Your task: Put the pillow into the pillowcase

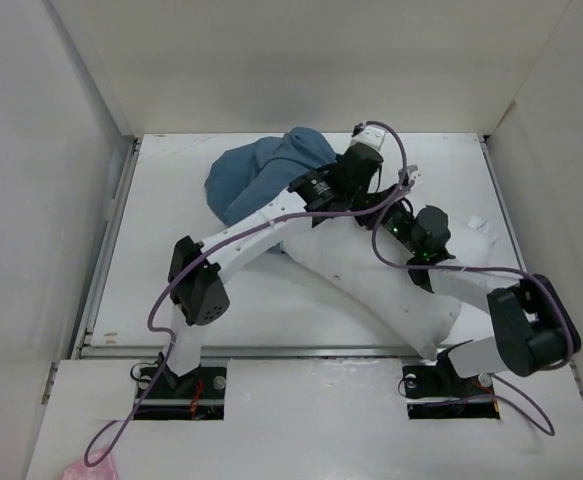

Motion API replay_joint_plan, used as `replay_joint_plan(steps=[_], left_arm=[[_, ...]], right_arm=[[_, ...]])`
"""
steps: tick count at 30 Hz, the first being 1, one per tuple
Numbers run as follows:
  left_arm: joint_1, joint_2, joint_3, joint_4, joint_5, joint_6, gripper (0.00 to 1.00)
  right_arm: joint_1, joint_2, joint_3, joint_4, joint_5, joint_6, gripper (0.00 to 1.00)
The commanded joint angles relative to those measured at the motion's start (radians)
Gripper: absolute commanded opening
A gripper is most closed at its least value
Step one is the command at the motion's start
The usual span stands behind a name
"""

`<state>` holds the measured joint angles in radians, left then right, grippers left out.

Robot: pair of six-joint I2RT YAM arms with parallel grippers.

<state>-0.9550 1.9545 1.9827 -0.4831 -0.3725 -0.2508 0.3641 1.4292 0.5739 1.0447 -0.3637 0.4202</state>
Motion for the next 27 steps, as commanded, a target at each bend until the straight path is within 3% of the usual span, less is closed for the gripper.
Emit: replay_joint_plan(steps=[1, 2, 3, 5, 6, 8, 9, 11, 16, 22, 23, 25, 26, 27], left_arm=[[0.054, 0.050, 0.070, 0.015, 0.027, -0.097, 0.00], [0.082, 0.050, 0.070, 0.015, 0.040, -0.110, 0.00], [0.091, 0.050, 0.070, 0.027, 0.050, -0.110, 0.00], [0.101, 0.038, 0.058, 0.050, 0.084, -0.110, 0.00], [0.113, 0.020, 0.048, 0.070, 0.084, -0.110, 0.00], [0.123, 0.009, 0.048, 0.080, 0.093, -0.110, 0.00], [0.124, -0.015, 0.048, 0.092, 0.083, -0.110, 0.00], [0.133, -0.028, 0.048, 0.092, 0.083, -0.096, 0.00], [0.154, -0.028, 0.105, 0.092, 0.072, -0.058, 0.00], [0.154, -0.028, 0.123, 0.092, 0.096, -0.009, 0.00], [0.154, -0.037, 0.123, 0.092, 0.096, -0.008, 0.00], [0.163, -0.037, 0.133, 0.092, 0.096, -0.008, 0.00], [0.163, -0.037, 0.133, 0.092, 0.096, 0.002, 0.00], [0.163, -0.028, 0.145, 0.092, 0.096, 0.002, 0.00]], right_arm=[[-0.010, -0.165, 0.012, -0.179, -0.010, 0.006, 0.37], [-0.010, -0.205, 0.030, -0.269, 0.023, -0.018, 0.51], [-0.010, -0.286, 0.047, -0.454, 0.076, -0.055, 0.77], [-0.010, -0.360, 0.088, -0.585, 0.252, -0.089, 1.00], [-0.010, -0.419, 0.104, -0.695, 0.319, -0.104, 1.00], [-0.020, -0.467, 0.115, -0.750, 0.463, -0.165, 1.00], [-0.021, -0.481, 0.124, -0.759, 0.463, -0.199, 1.00], [-0.042, -0.466, 0.133, -0.787, 0.404, -0.340, 1.00], [-0.062, -0.264, 0.311, -0.988, 0.103, -0.468, 1.00], [-0.053, 0.034, 0.418, -0.960, -0.044, -0.547, 1.00], [-0.053, 0.074, 0.473, -0.975, -0.066, -0.563, 0.97], [-0.053, 0.178, 0.517, -0.999, -0.118, -0.563, 0.69], [-0.053, 0.203, 0.546, -0.999, -0.173, -0.563, 0.51], [-0.053, 0.220, 0.555, -0.988, -0.187, -0.563, 0.21]])
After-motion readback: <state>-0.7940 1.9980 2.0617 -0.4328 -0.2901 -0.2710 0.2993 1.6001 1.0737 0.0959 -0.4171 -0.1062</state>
